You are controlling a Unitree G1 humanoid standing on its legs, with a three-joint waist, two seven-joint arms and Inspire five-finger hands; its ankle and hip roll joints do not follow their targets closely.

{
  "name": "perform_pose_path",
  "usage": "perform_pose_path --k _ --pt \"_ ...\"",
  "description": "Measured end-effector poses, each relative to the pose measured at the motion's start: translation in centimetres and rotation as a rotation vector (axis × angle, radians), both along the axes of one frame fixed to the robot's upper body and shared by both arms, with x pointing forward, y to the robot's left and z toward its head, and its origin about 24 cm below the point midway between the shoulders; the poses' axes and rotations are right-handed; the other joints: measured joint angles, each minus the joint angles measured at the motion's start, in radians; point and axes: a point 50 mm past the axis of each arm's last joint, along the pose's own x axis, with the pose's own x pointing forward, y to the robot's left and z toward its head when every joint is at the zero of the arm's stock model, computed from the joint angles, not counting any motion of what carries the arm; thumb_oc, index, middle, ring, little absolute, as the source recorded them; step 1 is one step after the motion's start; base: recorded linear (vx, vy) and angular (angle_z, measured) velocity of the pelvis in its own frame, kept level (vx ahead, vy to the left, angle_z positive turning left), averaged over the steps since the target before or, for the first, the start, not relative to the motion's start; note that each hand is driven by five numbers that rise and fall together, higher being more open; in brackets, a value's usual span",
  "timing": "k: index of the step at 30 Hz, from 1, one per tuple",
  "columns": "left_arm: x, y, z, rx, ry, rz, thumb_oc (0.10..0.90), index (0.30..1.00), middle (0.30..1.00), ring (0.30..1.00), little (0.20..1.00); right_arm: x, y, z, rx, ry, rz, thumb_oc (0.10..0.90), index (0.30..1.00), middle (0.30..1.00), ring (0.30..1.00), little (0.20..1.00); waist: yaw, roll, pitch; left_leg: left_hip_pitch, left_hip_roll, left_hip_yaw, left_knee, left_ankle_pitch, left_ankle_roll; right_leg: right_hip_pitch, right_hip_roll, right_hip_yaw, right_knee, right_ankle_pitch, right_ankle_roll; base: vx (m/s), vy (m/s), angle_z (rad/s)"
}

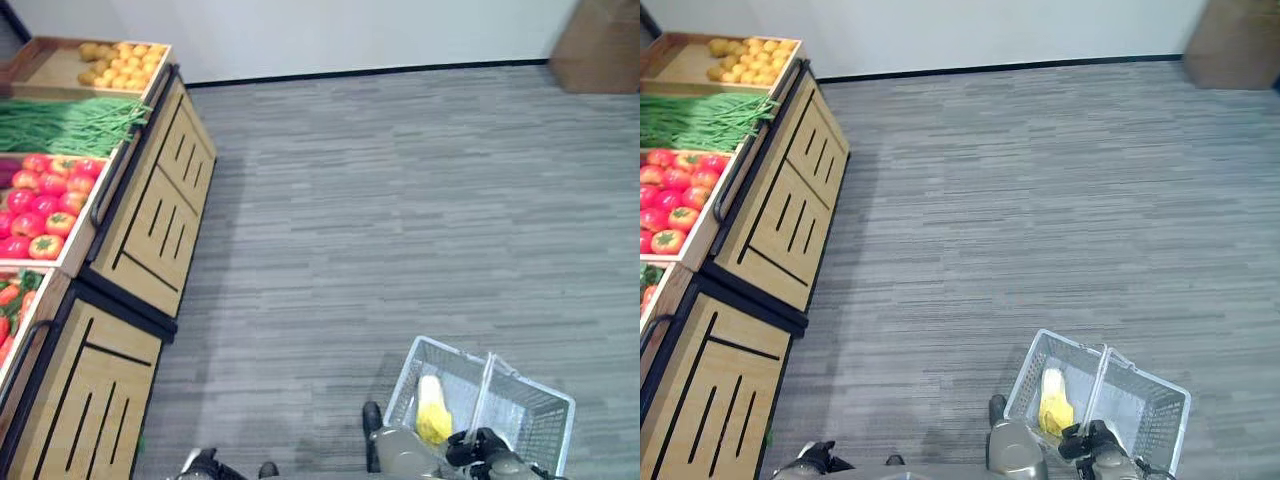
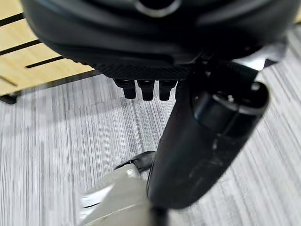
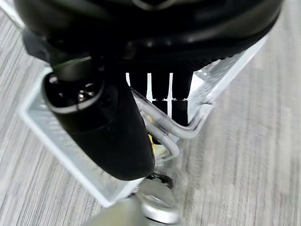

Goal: Get the vegetables into the basket

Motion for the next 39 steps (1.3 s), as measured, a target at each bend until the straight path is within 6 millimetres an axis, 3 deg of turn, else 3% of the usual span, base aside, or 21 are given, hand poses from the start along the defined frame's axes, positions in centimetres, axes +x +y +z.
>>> perform_pose_path --k 2,4,9,11,12,13,14,15,16,17,18,19,22,23,24,25,26,29,31,34,39 --pt "-0.2 0.2 0.0 0.006 -0.001 0.002 0.9 1.0 1.0 1.0 1.0 -0.2 0.0 0.0 -0.007 0.012 0.017 0.4 0.3 0.3 0.3 0.3 0.0 0.002 -0.001 0.001 0.022 -0.002 0.121 -0.064 -0.049 0.027 0.023 -0.013 0.002 -0.009 -0.024 0.13 -0.14 0.01" --pt "-0.3 0.3 0.0 0.012 0.004 0.004 0.9 1.0 1.0 1.0 1.0 -0.6 0.0 -0.1 -0.01 0.017 0.022 0.4 0.3 0.3 0.3 0.3 -0.005 0.003 -0.003 -0.01 0.046 -0.006 0.217 -0.09 -0.065 0.042 0.047 -0.016 0.011 -0.02 -0.046 0.16 -0.181 -0.13" --pt "0.2 0.1 0.1 0.001 -0.011 0.013 0.9 1.0 1.0 1.0 1.0 -1.4 -0.2 -0.3 -0.007 0.032 0.007 0.4 0.3 0.3 0.3 0.3 -0.028 0.02 -0.025 -0.025 0.067 -0.008 0.221 -0.067 -0.067 0.039 0.084 -0.013 0.021 -0.045 -0.059 0.15 -0.202 -0.05" --pt "0.2 0.0 0.0 -0.011 -0.018 0.042 0.9 1.0 1.0 1.0 1.0 -2.4 -0.1 -0.5 0.005 0.055 -0.021 0.4 0.3 0.3 0.3 0.3 -0.013 0.007 -0.024 -0.035 0.07 -0.007 0.267 -0.043 -0.068 0.07 0.095 -0.002 -0.006 -0.043 -0.066 0.22 -0.117 -0.07" --pt "0.2 0.0 0.1 -0.01 -0.02 0.047 0.9 1.0 1.0 1.0 1.0 -4.0 -0.2 -0.9 0.002 0.104 -0.035 0.4 0.3 0.3 0.3 0.3 0.005 -0.011 -0.025 -0.032 0.062 0.003 0.297 -0.004 -0.066 0.119 0.091 0.002 -0.042 -0.042 -0.068 0.27 0.004 0.11" --pt "0.7 0.1 0.2 -0.009 -0.042 0.042 0.9 1.0 1.0 1.0 1.0 -4.9 -0.3 -1.0 -0.005 0.141 -0.049 0.4 0.3 0.3 0.3 0.3 0.02 -0.041 -0.011 -0.051 0.051 0.049 0.32 -0.041 -0.076 0.162 0.075 0.007 -0.084 -0.039 -0.084 0.35 0.016 0.26" --pt "1.1 0.1 0.3 -0.01 -0.053 0.038 0.9 1.0 1.0 1.0 1.0 -5.2 -0.4 -1.0 -0.01 0.158 -0.056 0.4 0.3 0.3 0.3 0.3 0.031 -0.052 -0.004 -0.053 0.035 0.083 0.277 -0.076 -0.065 0.19 0.062 0.006 -0.116 -0.031 -0.081 0.37 0.071 0.26" --pt "1.4 0.0 0.4 -0.013 -0.066 0.038 0.9 1.0 1.0 1.0 1.0 -6.3 -0.9 -1.1 -0.023 0.207 -0.076 0.4 0.3 0.3 0.3 0.3 0.064 -0.061 -0.001 -0.073 -0.009 0.135 0.089 -0.093 -0.06 0.24 0.048 0.008 -0.187 -0.021 -0.061 0.35 0.078 0.18" --pt "1.6 0.0 0.4 -0.016 -0.073 0.042 0.9 1.0 1.0 1.0 1.0 -6.4 -1.0 -1.1 -0.027 0.214 -0.079 0.4 0.3 0.3 0.3 0.3 0.074 -0.061 -0.001 -0.097 -0.029 0.149 0.027 -0.088 -0.06 0.251 0.046 0.009 -0.208 -0.011 -0.055 0.28 0.059 0.09" --pt "2.2 -0.2 0.5 -0.025 -0.093 0.047 0.9 1.0 1.0 1.0 1.0 -6.6 -1.1 -1.0 -0.033 0.221 -0.085 0.4 0.3 0.3 0.3 0.3 0.089 -0.06 0.003 -0.128 -0.055 0.14 -0.052 -0.072 -0.059 0.245 0.04 0.014 -0.21 -0.012 -0.052 0.27 0.057 -0.49" --pt "3.2 -0.4 0.8 -0.062 -0.153 0.084 0.9 1.0 1.0 1.0 1.0 -6.4 -1.4 -0.9 -0.043 0.224 -0.09 0.4 0.3 0.3 0.3 0.3 0.144 -0.053 0.017 -0.192 -0.078 0.133 -0.059 -0.029 -0.03 0.249 0.047 0.056 -0.209 0.006 -0.055 0.26 0.089 -0.93" --pt "3.5 -0.8 0.9 -0.084 -0.177 0.094 0.9 1.0 1.0 1.0 1.0 -6.0 -1.4 -0.9 -0.043 0.217 -0.081 0.4 0.3 0.3 0.3 0.3 0.159 -0.049 0.021 -0.213 -0.092 0.135 -0.058 0.001 -0.015 0.278 0.056 0.088 -0.21 -0.002 -0.042 0.28 0.122 -1.19" --pt "3.4 -1.0 0.8 -0.086 -0.17 0.082 0.9 1.0 1.0 1.0 1.0 -5.3 -1.1 -0.9 -0.032 0.176 -0.059 0.4 0.3 0.3 0.3 0.3 0.144 -0.045 0.02 -0.195 -0.101 0.136 0.013 0.07 0.03 0.359 0.074 0.181 -0.21 -0.025 -0.024 0.15 0.136 -1.17" --pt "3.2 -1.2 0.7 -0.089 -0.162 0.076 0.9 1.0 1.0 1.0 1.0 -5.4 -1.3 -0.8 -0.044 0.172 -0.042 0.4 0.3 0.3 0.3 0.3 0.129 -0.026 0.017 -0.197 -0.102 0.139 0.047 0.118 0.055 0.378 0.088 0.203 -0.21 -0.039 -0.009 0.13 0.16 -0.53" --pt "3.5 -1.2 0.8 -0.075 -0.157 0.036 0.9 1.0 1.0 1.0 1.0 -5.8 -1.3 -0.8 -0.046 0.175 -0.048 0.4 0.3 0.3 0.3 0.3 0.11 -0.023 0.012 -0.19 -0.1 0.156 0.053 0.067 0.077 0.391 0.088 0.206 -0.21 -0.05 -0.004 0.12 0.151 -0.15" --pt "4.1 -0.7 1.1 -0.05 -0.165 0.001 0.9 1.0 1.0 1.0 1.0 -6.4 -0.6 -1.2 -0.021 0.201 -0.055 0.4 0.3 0.3 0.3 0.3 0.104 -0.059 0.002 -0.175 -0.133 0.162 0.014 0.064 0.087 0.389 0.051 0.202 -0.21 -0.059 0.01 0.1 0.166 0.03" --pt "3.9 -0.4 1.1 -0.04 -0.155 -0.008 0.9 1.0 1.0 1.0 1.0 -7.2 -0.3 -1.4 -0.014 0.231 -0.066 0.4 0.3 0.3 0.3 0.3 0.102 -0.073 0.006 -0.15 -0.15 0.17 -0.023 0.073 0.103 0.396 0.039 0.204 -0.209 -0.063 0.016 0.08 0.164 0.09" --pt "2.6 -0.2 0.7 -0.033 -0.098 -0.001 0.9 1.0 1.0 1.0 1.0 -8.9 0.3 -1.7 0.005 0.275 -0.091 0.4 0.3 0.3 0.3 0.3 0.102 -0.089 0.0 -0.117 -0.193 0.173 -0.056 0.064 0.133 0.408 -0.004 0.204 -0.186 -0.074 0.033 0.03 0.138 0.1" --pt "2.1 -0.2 0.5 -0.033 -0.09 0.004 0.9 1.0 1.0 1.0 1.0 -8.7 0.5 -1.7 0.012 0.275 -0.089 0.4 0.3 0.3 0.3 0.3 0.106 -0.09 -0.004 -0.093 -0.211 0.187 -0.056 0.03 0.145 0.409 -0.027 0.21 -0.148 -0.091 0.056 0.03 0.156 -0.12" --pt "1.3 0.4 0.4 -0.014 -0.058 -0.001 0.9 1.0 1.0 1.0 1.0 -6.8 1.1 -1.8 0.031 0.215 -0.069 0.4 0.3 0.3 0.3 0.3 0.104 -0.087 -0.031 -0.084 -0.219 0.207 -0.057 0.016 0.157 0.371 -0.042 0.235 -0.076 -0.119 0.073 0.04 0.101 -0.22" --pt "-0.2 1.4 0.4 0.013 -0.011 0.014 0.9 1.0 1.0 1.0 1.0 -6.4 1.8 -1.9 0.046 0.215 -0.042 0.4 0.3 0.3 0.3 0.3 0.109 -0.103 -0.055 -0.098 -0.226 0.226 -0.057 0.016 0.158 0.352 -0.053 0.254 -0.093 -0.127 0.074 0.05 0.077 -0.11"
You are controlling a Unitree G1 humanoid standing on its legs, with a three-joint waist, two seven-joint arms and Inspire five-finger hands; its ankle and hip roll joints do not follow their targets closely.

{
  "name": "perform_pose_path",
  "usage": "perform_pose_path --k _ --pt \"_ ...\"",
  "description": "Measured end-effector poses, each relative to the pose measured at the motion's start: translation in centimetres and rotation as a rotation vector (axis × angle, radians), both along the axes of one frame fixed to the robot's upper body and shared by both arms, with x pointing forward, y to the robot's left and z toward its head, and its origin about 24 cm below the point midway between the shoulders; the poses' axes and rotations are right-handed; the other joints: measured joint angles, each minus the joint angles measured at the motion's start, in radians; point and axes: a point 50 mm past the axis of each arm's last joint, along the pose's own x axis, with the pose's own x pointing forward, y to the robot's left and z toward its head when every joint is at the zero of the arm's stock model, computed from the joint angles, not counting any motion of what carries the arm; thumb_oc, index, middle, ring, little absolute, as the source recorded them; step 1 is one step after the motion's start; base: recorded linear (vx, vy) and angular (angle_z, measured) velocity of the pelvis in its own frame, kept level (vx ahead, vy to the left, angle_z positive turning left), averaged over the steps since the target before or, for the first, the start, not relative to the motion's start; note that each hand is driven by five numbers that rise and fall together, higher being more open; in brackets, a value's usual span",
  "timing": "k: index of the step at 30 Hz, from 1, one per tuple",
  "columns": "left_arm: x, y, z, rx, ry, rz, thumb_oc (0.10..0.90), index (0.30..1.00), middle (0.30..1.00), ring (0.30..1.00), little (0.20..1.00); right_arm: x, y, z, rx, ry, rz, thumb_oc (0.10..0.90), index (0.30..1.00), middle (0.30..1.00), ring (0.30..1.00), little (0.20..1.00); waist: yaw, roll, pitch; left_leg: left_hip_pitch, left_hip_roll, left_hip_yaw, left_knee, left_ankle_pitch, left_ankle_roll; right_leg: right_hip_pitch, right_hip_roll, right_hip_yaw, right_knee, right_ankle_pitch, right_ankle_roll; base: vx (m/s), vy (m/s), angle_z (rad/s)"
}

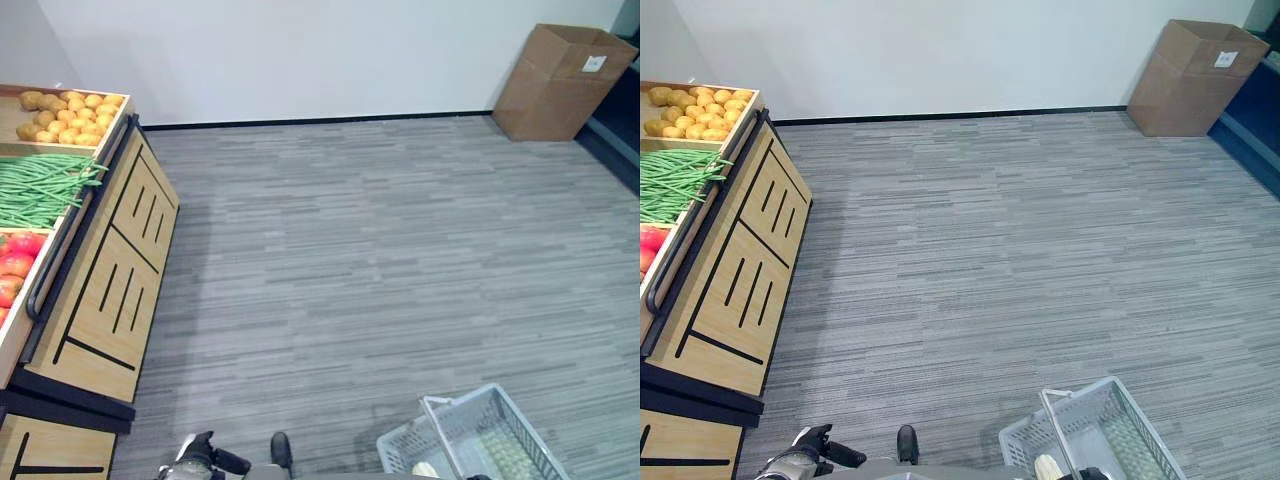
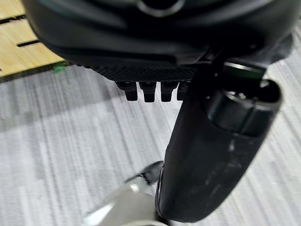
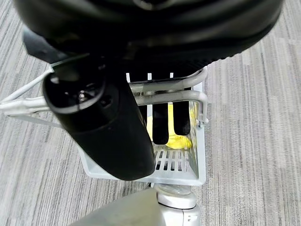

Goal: Get the vegetables into the basket

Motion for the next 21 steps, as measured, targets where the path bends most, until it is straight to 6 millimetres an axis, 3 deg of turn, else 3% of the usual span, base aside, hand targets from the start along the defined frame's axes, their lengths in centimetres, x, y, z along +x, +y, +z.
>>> perform_pose_path --k 6,9,13,14,16,17,18,19,21 --pt "-2.4 0.1 -0.4 -0.001 0.072 0.018 0.9 1.0 1.0 1.0 1.0 -0.9 -0.1 -0.1 -0.001 0.036 -0.009 0.4 0.3 0.3 0.3 0.3 0.022 -0.017 -0.024 -0.008 0.0 0.016 0.0 0.0 -0.001 -0.006 -0.005 0.003 -0.019 -0.001 -0.002 0.04 0.083 -0.06" --pt "-2.4 0.2 -0.4 0.0 0.076 0.019 0.9 1.0 1.0 1.0 1.0 -1.2 -0.2 -0.1 -0.005 0.054 -0.015 0.4 0.3 0.3 0.3 0.3 0.027 -0.024 -0.026 -0.011 -0.002 0.017 0.0 -0.003 -0.003 -0.015 -0.006 0.001 0.004 -0.001 -0.002 0.02 0.064 0.01" --pt "-2.6 0.4 -0.4 0.011 0.097 -0.002 0.9 1.0 1.0 1.0 1.0 -1.1 0.0 -0.1 0.004 0.059 -0.002 0.4 0.3 0.3 0.3 0.3 0.027 -0.014 -0.019 0.005 0.042 0.017 0.0 -0.003 0.0 -0.118 0.045 0.006 0.243 0.0 0.001 0.0 0.058 -0.06" --pt "-2.3 0.4 -0.3 0.019 0.095 -0.029 0.9 1.0 1.0 1.0 1.0 -0.9 0.1 -0.1 0.006 0.055 0.005 0.4 0.3 0.3 0.3 0.3 0.023 -0.003 -0.011 -0.001 0.056 0.001 0.0 -0.005 0.01 -0.201 0.057 0.004 0.373 -0.019 0.013 0.14 0.031 0.22" --pt "-1.6 0.5 -0.2 0.027 0.077 -0.062 0.9 1.0 1.0 1.0 1.0 -1.2 0.3 -0.2 0.011 0.063 0.002 0.4 0.3 0.3 0.3 0.3 0.026 -0.009 -0.004 -0.028 0.055 -0.018 0.0 -0.001 0.023 -0.236 0.038 0.004 0.235 -0.03 0.003 0.21 0.023 0.26" --pt "-0.6 0.7 0.1 0.037 0.059 -0.064 0.9 1.0 1.0 1.0 1.0 -0.2 0.8 -0.3 0.028 0.022 0.007 0.4 0.3 0.3 0.3 0.3 0.016 0.008 0.009 -0.081 0.075 -0.033 0.0 -0.038 0.015 -0.259 0.072 -0.016 0.082 -0.011 -0.014 0.12 0.008 1.03" --pt "1.2 1.4 0.6 0.054 0.026 -0.058 0.9 1.0 1.0 1.0 1.0 0.2 2.0 -0.5 0.059 0.006 0.007 0.4 0.3 0.3 0.3 0.3 -0.028 -0.07 0.053 -0.128 -0.024 0.011 0.192 -0.095 0.081 -0.202 -0.015 -0.051 -0.075 0.097 0.054 0.1 -0.014 0.94" --pt "0.3 -0.8 -0.2 -0.011 0.04 -0.063 0.9 1.0 1.0 1.0 1.0 -0.2 0.3 -0.1 0.012 0.037 0.018 0.4 0.3 0.3 0.3 0.3 -0.018 0.0 0.075 -0.02 -0.023 0.013 0.194 -0.196 0.054 -0.166 -0.003 -0.105 -0.071 0.122 0.051 0.09 -0.046 0.73" --pt "-2.2 -1.2 -0.8 -0.028 0.092 -0.046 0.9 1.0 1.0 1.0 1.0 -0.8 0.4 -0.2 0.01 0.053 0.04 0.4 0.3 0.3 0.3 0.3 -0.012 -0.003 0.067 0.1 -0.04 0.04 0.039 -0.162 0.018 -0.13 -0.019 -0.102 -0.071 0.149 0.042 0.11 -0.089 -0.19"
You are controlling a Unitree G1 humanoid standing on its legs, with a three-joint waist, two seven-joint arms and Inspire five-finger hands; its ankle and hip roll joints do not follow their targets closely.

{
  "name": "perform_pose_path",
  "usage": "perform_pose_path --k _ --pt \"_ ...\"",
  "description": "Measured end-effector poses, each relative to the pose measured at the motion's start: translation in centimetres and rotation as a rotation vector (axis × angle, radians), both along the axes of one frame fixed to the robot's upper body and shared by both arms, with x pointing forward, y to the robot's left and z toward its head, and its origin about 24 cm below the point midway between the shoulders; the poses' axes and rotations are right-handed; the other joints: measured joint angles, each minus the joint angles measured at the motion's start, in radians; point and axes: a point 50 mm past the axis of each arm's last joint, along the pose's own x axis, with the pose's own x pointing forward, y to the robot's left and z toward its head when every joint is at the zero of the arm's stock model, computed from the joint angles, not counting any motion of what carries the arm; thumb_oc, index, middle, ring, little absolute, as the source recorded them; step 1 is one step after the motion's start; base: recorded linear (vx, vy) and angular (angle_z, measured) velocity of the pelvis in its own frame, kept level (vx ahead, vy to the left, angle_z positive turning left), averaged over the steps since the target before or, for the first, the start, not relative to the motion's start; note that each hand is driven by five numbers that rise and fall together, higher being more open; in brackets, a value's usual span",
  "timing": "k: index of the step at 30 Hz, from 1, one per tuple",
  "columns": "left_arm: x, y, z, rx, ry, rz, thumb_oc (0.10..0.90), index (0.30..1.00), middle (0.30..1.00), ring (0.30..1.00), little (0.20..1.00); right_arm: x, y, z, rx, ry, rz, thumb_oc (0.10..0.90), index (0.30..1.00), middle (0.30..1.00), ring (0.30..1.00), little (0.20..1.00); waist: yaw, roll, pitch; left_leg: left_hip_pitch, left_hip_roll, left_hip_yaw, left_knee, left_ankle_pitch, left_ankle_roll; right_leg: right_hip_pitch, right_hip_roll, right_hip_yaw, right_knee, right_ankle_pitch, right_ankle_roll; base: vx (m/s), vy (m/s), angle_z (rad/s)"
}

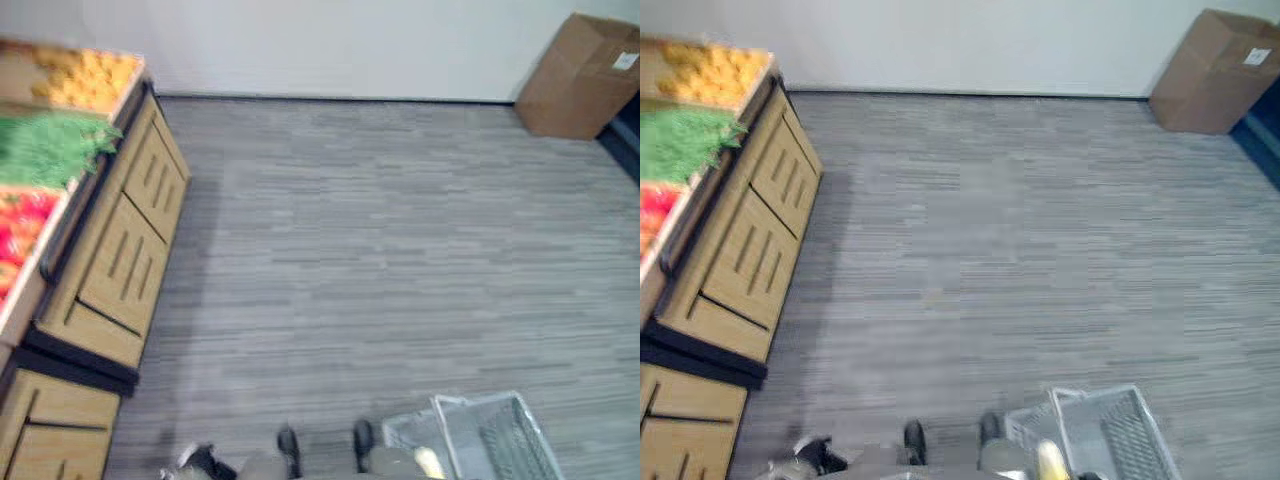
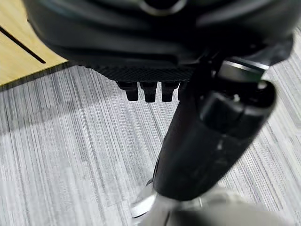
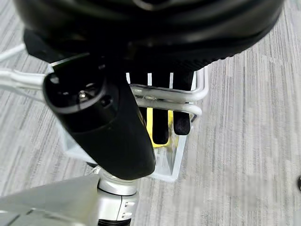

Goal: Get the vegetables into the basket

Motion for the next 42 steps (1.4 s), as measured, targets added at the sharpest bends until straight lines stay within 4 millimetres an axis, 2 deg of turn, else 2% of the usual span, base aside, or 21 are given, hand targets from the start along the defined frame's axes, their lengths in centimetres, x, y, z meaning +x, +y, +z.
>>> perform_pose_path --k 2,4,6,15,19,25,27,29,31,33,34,35,36,37,38,40,41,42 --pt "-1.8 0.6 -0.1 0.01 0.037 0.028 0.9 1.0 1.0 1.0 1.0 -0.4 0.2 -0.1 0.009 0.011 0.0 0.4 0.3 0.3 0.3 0.3 0.011 -0.006 -0.023 0.03 0.011 0.006 -0.038 0.01 -0.01 0.005 0.014 0.004 -0.008 0.019 -0.017 0.09 -0.073 -0.29" --pt "-3.3 0.9 -0.2 0.014 0.078 0.041 0.9 1.0 1.0 1.0 1.0 -0.6 0.3 -0.1 0.008 0.012 0.0 0.4 0.3 0.3 0.3 0.3 0.012 0.001 -0.046 0.035 0.029 0.003 -0.037 0.029 -0.014 0.019 0.036 0.005 -0.028 0.029 -0.028 0.05 -0.064 -0.1" --pt "-3.8 1.0 -0.2 0.015 0.089 0.052 0.9 1.0 1.0 1.0 1.0 -1.0 0.2 -0.1 0.007 0.021 -0.002 0.4 0.3 0.3 0.3 0.3 0.014 -0.001 -0.051 0.051 0.044 -0.002 -0.032 0.048 -0.021 0.046 0.053 0.0 -0.046 0.04 -0.05 0.03 -0.051 0.0" --pt "-1.5 1.2 0.1 0.02 0.021 0.035 0.9 1.0 1.0 1.0 1.0 -0.7 0.0 0.0 0.002 0.013 0.0 0.4 0.3 0.3 0.3 0.3 0.028 0.015 -0.06 0.063 0.07 -0.054 -0.032 0.056 -0.034 0.078 0.081 -0.02 -0.045 0.026 -0.076 0.02 -0.051 0.09" --pt "-1.5 1.1 0.1 0.017 0.021 0.036 0.9 1.0 1.0 1.0 1.0 -0.8 0.0 0.0 0.0 0.018 0.001 0.4 0.3 0.3 0.3 0.3 0.036 0.031 -0.068 0.058 0.076 -0.075 -0.037 0.056 -0.051 0.083 0.088 -0.03 -0.045 0.02 -0.083 0.01 -0.037 0.11" --pt "-2.3 1.0 0.0 0.015 0.041 0.046 0.9 1.0 1.0 1.0 1.0 -0.7 -0.4 0.1 -0.01 0.019 0.007 0.4 0.3 0.3 0.3 0.3 0.041 0.049 -0.079 0.031 0.084 -0.121 -0.037 0.06 -0.056 0.078 0.098 -0.065 -0.045 0.014 -0.094 -0.01 -0.051 0.21" --pt "-2.6 0.9 -0.1 0.008 0.043 0.059 0.9 1.0 1.0 1.0 1.0 -0.7 -0.7 0.2 -0.02 0.025 0.014 0.4 0.3 0.3 0.3 0.3 0.056 0.06 -0.081 0.008 0.09 -0.158 -0.036 0.08 -0.072 0.073 0.108 -0.096 -0.044 0.014 -0.1 -0.03 -0.083 0.46" --pt "-2.0 0.7 -0.1 0.005 0.02 0.056 0.9 1.0 1.0 1.0 1.0 -0.9 -0.8 0.2 -0.025 0.037 0.027 0.4 0.3 0.3 0.3 0.3 0.069 0.062 -0.078 -0.014 0.092 -0.201 -0.036 0.096 -0.077 0.07 0.112 -0.13 -0.045 0.011 -0.107 -0.04 -0.084 0.6" --pt "-1.9 0.4 -0.1 -0.004 0.009 0.07 0.9 1.0 1.0 1.0 1.0 -0.7 -1.0 0.2 -0.031 0.034 0.042 0.4 0.3 0.3 0.3 0.3 0.098 0.07 -0.072 -0.034 0.097 -0.243 -0.037 0.111 -0.088 0.07 0.124 -0.168 -0.044 0.01 -0.109 -0.04 -0.098 0.69" --pt "-1.5 0.2 -0.1 -0.003 -0.006 0.08 0.9 1.0 1.0 1.0 1.0 -0.3 -1.0 0.3 -0.033 0.025 0.05 0.4 0.3 0.3 0.3 0.3 0.109 0.08 -0.065 -0.065 0.099 -0.309 -0.038 0.12 -0.097 0.07 0.131 -0.228 -0.044 0.001 -0.122 -0.05 -0.09 0.88" --pt "-1.2 0.1 -0.1 -0.006 -0.016 0.085 0.9 1.0 1.0 1.0 1.0 -0.3 -1.1 0.3 -0.035 0.027 0.049 0.4 0.3 0.3 0.3 0.3 0.119 0.082 -0.06 -0.077 0.102 -0.327 -0.038 0.11 -0.102 0.07 0.136 -0.253 -0.044 -0.001 -0.127 -0.07 -0.11 1.27" --pt "-0.9 0.0 -0.1 -0.007 -0.024 0.088 0.9 1.0 1.0 1.0 1.0 -0.2 -1.2 0.3 -0.038 0.024 0.051 0.4 0.3 0.3 0.3 0.3 0.14 0.086 -0.054 -0.11 0.104 -0.347 -0.038 0.094 -0.09 0.069 0.144 -0.329 -0.044 -0.006 -0.134 -0.06 -0.081 1.32" --pt "-0.9 0.0 -0.1 -0.01 -0.03 0.096 0.9 1.0 1.0 1.0 1.0 -0.3 -1.3 0.4 -0.04 0.026 0.051 0.4 0.3 0.3 0.3 0.3 0.147 0.083 -0.052 -0.125 0.106 -0.351 -0.038 0.074 -0.088 0.067 0.143 -0.363 -0.044 -0.007 -0.136 -0.05 -0.068 1.55" --pt "-0.2 0.0 0.0 -0.017 -0.053 0.11 0.9 1.0 1.0 1.0 1.0 -0.4 -1.4 0.4 -0.043 0.029 0.05 0.4 0.3 0.3 0.3 0.3 0.145 0.063 -0.041 -0.138 0.107 -0.352 -0.033 0.046 -0.09 0.057 0.128 -0.413 -0.046 -0.01 -0.139 -0.05 -0.029 1.28" --pt "-0.5 0.1 0.0 -0.016 -0.048 0.131 0.9 1.0 1.0 1.0 1.0 -0.1 -1.6 0.5 -0.05 0.025 0.051 0.4 0.3 0.3 0.3 0.3 0.155 0.047 -0.028 -0.152 0.095 -0.346 -0.019 0.071 -0.115 0.063 0.109 -0.45 -0.05 -0.025 -0.157 -0.12 0.003 1.13" --pt "-1.6 0.1 -0.2 -0.019 -0.021 0.158 0.9 1.0 1.0 1.0 1.0 0.4 -2.2 0.7 -0.074 0.01 0.057 0.4 0.3 0.3 0.3 0.3 0.17 0.037 -0.019 -0.154 0.1 -0.294 0.013 0.08 -0.135 0.068 0.085 -0.511 -0.045 -0.022 -0.155 -0.2 0.036 1.1" --pt "-1.6 0.0 -0.2 -0.024 -0.014 0.171 0.9 1.0 1.0 1.0 1.0 0.2 -2.7 0.9 -0.087 0.002 0.063 0.4 0.3 0.3 0.3 0.3 0.144 0.034 -0.016 -0.172 0.127 -0.115 0.063 0.081 -0.137 0.081 0.065 -0.592 -0.044 -0.023 -0.151 -0.16 0.008 1.57" --pt "-1.7 -0.1 -0.2 -0.027 -0.013 0.18 0.9 1.0 1.0 1.0 1.0 0.2 -2.9 0.9 -0.092 -0.002 0.062 0.4 0.3 0.3 0.3 0.3 0.136 0.035 -0.014 -0.175 0.149 -0.053 0.076 0.082 -0.138 0.084 0.06 -0.621 -0.042 -0.025 -0.148 -0.06 -0.039 1.92"
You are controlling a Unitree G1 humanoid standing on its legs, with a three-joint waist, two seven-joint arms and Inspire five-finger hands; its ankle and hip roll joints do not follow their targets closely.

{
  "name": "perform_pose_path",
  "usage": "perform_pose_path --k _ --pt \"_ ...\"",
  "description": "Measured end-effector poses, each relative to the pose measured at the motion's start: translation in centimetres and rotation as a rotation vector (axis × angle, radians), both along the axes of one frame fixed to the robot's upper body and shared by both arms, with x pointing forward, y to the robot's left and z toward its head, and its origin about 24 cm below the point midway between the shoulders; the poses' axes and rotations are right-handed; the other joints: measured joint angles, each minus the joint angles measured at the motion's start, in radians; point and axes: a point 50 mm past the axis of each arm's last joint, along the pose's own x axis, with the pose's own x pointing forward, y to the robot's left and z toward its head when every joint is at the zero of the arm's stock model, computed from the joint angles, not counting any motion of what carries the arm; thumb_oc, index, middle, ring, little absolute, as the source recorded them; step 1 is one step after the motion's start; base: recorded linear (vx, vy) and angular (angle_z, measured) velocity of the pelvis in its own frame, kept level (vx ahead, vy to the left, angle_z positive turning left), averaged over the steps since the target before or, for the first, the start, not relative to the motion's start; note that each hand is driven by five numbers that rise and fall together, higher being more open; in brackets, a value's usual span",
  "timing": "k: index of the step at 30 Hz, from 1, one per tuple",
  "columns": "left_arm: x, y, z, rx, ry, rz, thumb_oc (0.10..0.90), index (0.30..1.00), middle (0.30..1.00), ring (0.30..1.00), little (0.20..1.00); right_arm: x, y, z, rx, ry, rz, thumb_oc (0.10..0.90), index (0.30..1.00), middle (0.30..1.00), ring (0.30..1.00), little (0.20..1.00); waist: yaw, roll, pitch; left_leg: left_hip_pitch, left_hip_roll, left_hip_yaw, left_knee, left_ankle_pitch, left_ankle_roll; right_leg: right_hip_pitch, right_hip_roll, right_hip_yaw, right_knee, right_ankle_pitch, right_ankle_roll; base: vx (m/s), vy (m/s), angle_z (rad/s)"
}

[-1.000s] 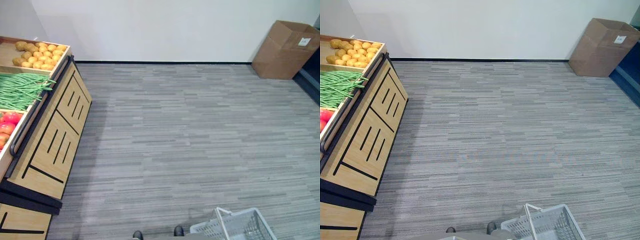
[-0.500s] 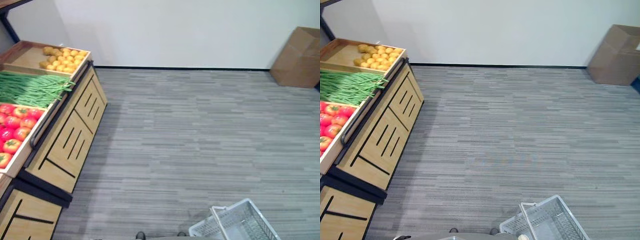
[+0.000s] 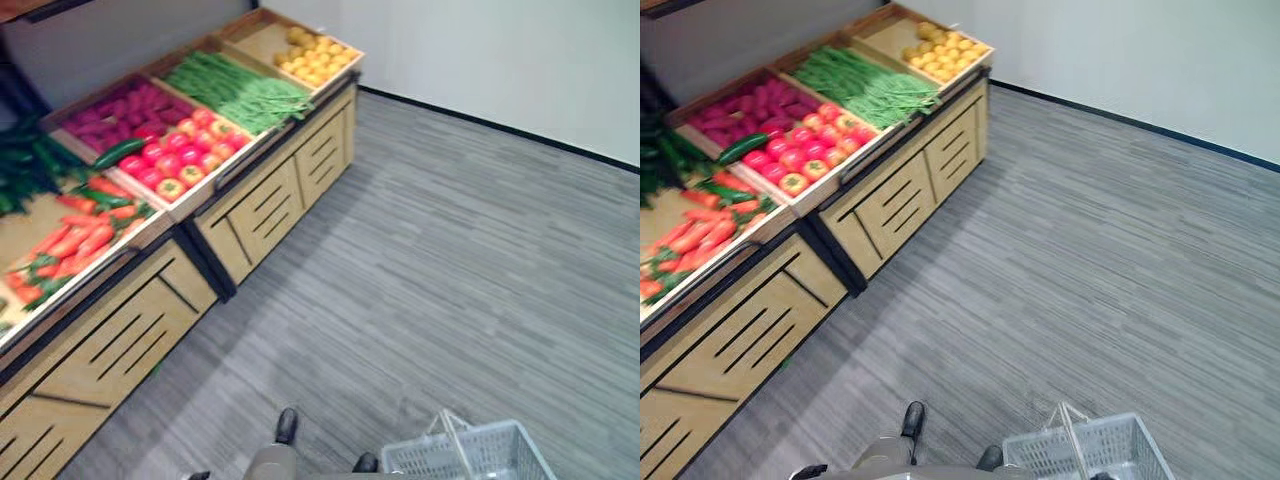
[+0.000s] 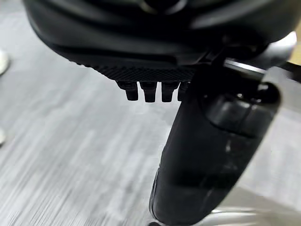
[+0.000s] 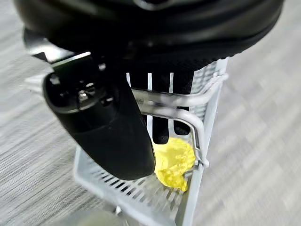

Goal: Get the vegetables into the basket

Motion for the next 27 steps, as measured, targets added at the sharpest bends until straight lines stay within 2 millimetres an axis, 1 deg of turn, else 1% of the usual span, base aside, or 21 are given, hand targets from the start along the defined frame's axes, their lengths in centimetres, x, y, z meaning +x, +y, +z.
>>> perform_pose_path --k 1,2,3,4,5,6,7,8,9,10,11,12,15,21,23,24,25,26,27 --pt "0.2 -0.1 0.0 -0.003 -0.003 0.016 0.9 1.0 1.0 1.0 1.0 0.5 -0.1 0.1 -0.007 -0.014 0.011 0.4 0.3 0.3 0.3 0.3 -0.021 -0.003 0.008 0.002 0.067 0.25 0.048 -0.005 -0.002 0.009 -0.011 -0.078 0.0 0.005 0.007 -0.01 -0.025 1.56" --pt "0.3 -0.1 0.0 -0.004 -0.003 0.02 0.9 1.0 1.0 1.0 1.0 0.7 -0.2 0.2 -0.007 -0.027 0.014 0.4 0.3 0.3 0.3 0.3 -0.041 -0.008 0.012 0.01 0.096 0.326 0.06 -0.002 -0.005 0.016 -0.018 -0.116 0.0 0.0 0.013 -0.02 -0.026 1.33" --pt "0.0 0.0 0.0 0.002 0.007 0.021 0.9 1.0 1.0 1.0 1.0 1.1 -0.2 0.2 -0.007 -0.039 0.021 0.4 0.3 0.3 0.3 0.3 -0.047 -0.007 0.012 0.021 0.115 0.357 0.063 0.0 -0.008 0.016 -0.019 -0.13 -0.002 -0.007 0.021 -0.03 0.007 0.91" --pt "-0.2 0.3 0.0 0.006 0.015 0.035 0.9 1.0 1.0 1.0 1.0 1.7 -0.1 0.3 -0.007 -0.058 0.026 0.4 0.3 0.3 0.3 0.3 -0.043 -0.002 0.017 0.044 0.132 0.391 0.066 0.002 -0.009 0.016 -0.021 -0.154 0.004 -0.003 0.029 0.01 0.003 0.66" --pt "-0.2 0.3 0.1 0.002 0.017 0.044 0.9 1.0 1.0 1.0 1.0 2.0 -0.1 0.3 -0.009 -0.066 0.024 0.4 0.3 0.3 0.3 0.3 -0.046 -0.002 0.022 0.061 0.135 0.427 0.076 0.001 -0.008 0.021 -0.032 -0.179 0.013 0.002 0.04 0.09 0.064 0.7" --pt "-0.3 0.3 0.0 0.002 0.025 0.045 0.9 1.0 1.0 1.0 1.0 1.9 -0.1 0.3 -0.01 -0.062 0.022 0.4 0.3 0.3 0.3 0.3 -0.048 0.001 0.021 0.079 0.128 0.44 0.077 0.003 -0.002 0.023 -0.044 -0.195 0.029 -0.002 0.051 0.11 0.1 0.99" --pt "-0.5 0.0 -0.1 -0.012 0.026 0.055 0.9 1.0 1.0 1.0 1.0 1.8 -0.6 0.5 -0.024 -0.071 -0.005 0.4 0.3 0.3 0.3 0.3 -0.045 0.053 0.014 0.116 0.122 0.424 0.018 -0.002 0.023 0.021 -0.066 -0.181 0.13 -0.041 0.089 0.14 0.116 1.19" --pt "-0.1 0.2 0.0 -0.002 0.015 0.047 0.9 1.0 1.0 1.0 1.0 1.9 -0.4 0.4 -0.023 -0.076 -0.006 0.4 0.3 0.3 0.3 0.3 -0.046 0.038 0.02 0.132 0.087 0.394 -0.007 0.019 0.053 0.008 -0.113 -0.128 0.214 -0.052 0.081 0.14 0.127 1.23" --pt "0.1 1.6 0.4 0.027 0.0 0.052 0.9 1.0 1.0 1.0 1.0 2.2 0.3 0.2 0.003 -0.08 -0.005 0.4 0.3 0.3 0.3 0.3 -0.028 -0.005 0.007 0.14 0.049 0.372 -0.019 0.013 0.067 0.002 -0.145 -0.037 0.224 -0.067 0.093 0.14 0.149 0.8" --pt "0.5 3.0 0.9 0.058 -0.022 0.078 0.9 1.0 1.0 1.0 1.0 3.2 1.5 -0.1 0.037 -0.102 0.003 0.4 0.3 0.3 0.3 0.3 0.002 -0.044 -0.011 0.139 0.02 0.372 -0.021 0.006 0.077 0.006 -0.161 0.006 0.205 -0.069 0.105 0.16 0.195 0.43" --pt "1.5 3.5 1.2 0.067 -0.059 0.092 0.9 1.0 1.0 1.0 1.0 3.9 2.2 -0.1 0.056 -0.125 0.009 0.4 0.3 0.3 0.3 0.3 0.011 -0.053 -0.017 0.142 0.008 0.365 -0.021 0.002 0.084 0.016 -0.172 0.009 0.203 -0.061 0.118 0.11 0.165 0.14" --pt "1.9 3.5 1.3 0.067 -0.075 0.09 0.9 1.0 1.0 1.0 1.0 4.2 2.5 -0.2 0.063 -0.129 0.011 0.4 0.3 0.3 0.3 0.3 0.013 -0.053 -0.017 0.145 0.003 0.363 -0.021 -0.001 0.086 0.019 -0.174 0.012 0.201 -0.06 0.119 0.09 0.133 0.08" --pt "3.2 3.3 1.5 0.061 -0.109 0.08 0.9 1.0 1.0 1.0 1.0 4.7 3.1 -0.2 0.082 -0.14 0.029 0.4 0.3 0.3 0.3 0.3 0.011 -0.052 -0.018 0.145 -0.005 0.37 -0.019 -0.004 0.085 0.031 -0.17 0.028 0.154 -0.044 0.146 0.07 0.115 -0.11" --pt "3.3 3.3 1.5 0.062 -0.109 0.08 0.9 1.0 1.0 1.0 1.0 4.6 3.1 -0.3 0.085 -0.139 0.03 0.4 0.3 0.3 0.3 0.3 0.012 -0.064 -0.021 0.136 -0.01 0.376 -0.016 -0.008 0.083 0.021 -0.169 0.042 0.143 -0.037 0.153 0.06 0.102 -0.05" --pt "2.9 3.5 1.5 0.066 -0.099 0.095 0.9 1.0 1.0 1.0 1.0 4.6 3.1 -0.3 0.079 -0.13 0.026 0.4 0.3 0.3 0.3 0.3 0.012 -0.075 -0.023 0.123 -0.01 0.383 -0.013 -0.011 0.086 0.002 -0.169 0.051 0.142 -0.03 0.153 0.07 0.116 -0.12" --pt "2.5 3.7 1.4 0.068 -0.092 0.113 0.9 1.0 1.0 1.0 1.0 4.5 3.1 -0.3 0.081 -0.126 0.025 0.4 0.3 0.3 0.3 0.3 0.014 -0.089 -0.019 0.119 -0.01 0.385 -0.007 -0.017 0.088 -0.003 -0.169 0.058 0.141 -0.025 0.151 0.11 0.228 -0.09" --pt "2.3 4.0 1.5 0.077 -0.088 0.125 0.9 1.0 1.0 1.0 1.0 4.2 3.4 -0.4 0.087 -0.116 0.025 0.4 0.3 0.3 0.3 0.3 0.014 -0.11 -0.021 0.117 -0.016 0.386 -0.005 -0.03 0.087 -0.001 -0.175 0.061 0.144 -0.019 0.148 0.11 0.21 -0.03" --pt "2.6 4.0 1.6 0.075 -0.092 0.122 0.9 1.0 1.0 1.0 1.0 4.2 3.3 -0.4 0.086 -0.116 0.02 0.4 0.3 0.3 0.3 0.3 0.011 -0.112 -0.02 0.112 -0.021 0.376 -0.005 -0.046 0.1 -0.011 -0.188 0.067 0.18 -0.018 0.148 0.04 0.197 0.15" --pt "2.9 3.8 1.6 0.072 -0.096 0.12 0.9 1.0 1.0 1.0 1.0 4.2 3.2 -0.4 0.079 -0.118 0.02 0.4 0.3 0.3 0.3 0.3 0.006 -0.108 -0.02 0.11 -0.026 0.364 -0.012 -0.049 0.103 -0.027 -0.204 0.073 0.224 -0.018 0.148 0.0 0.087 0.29"
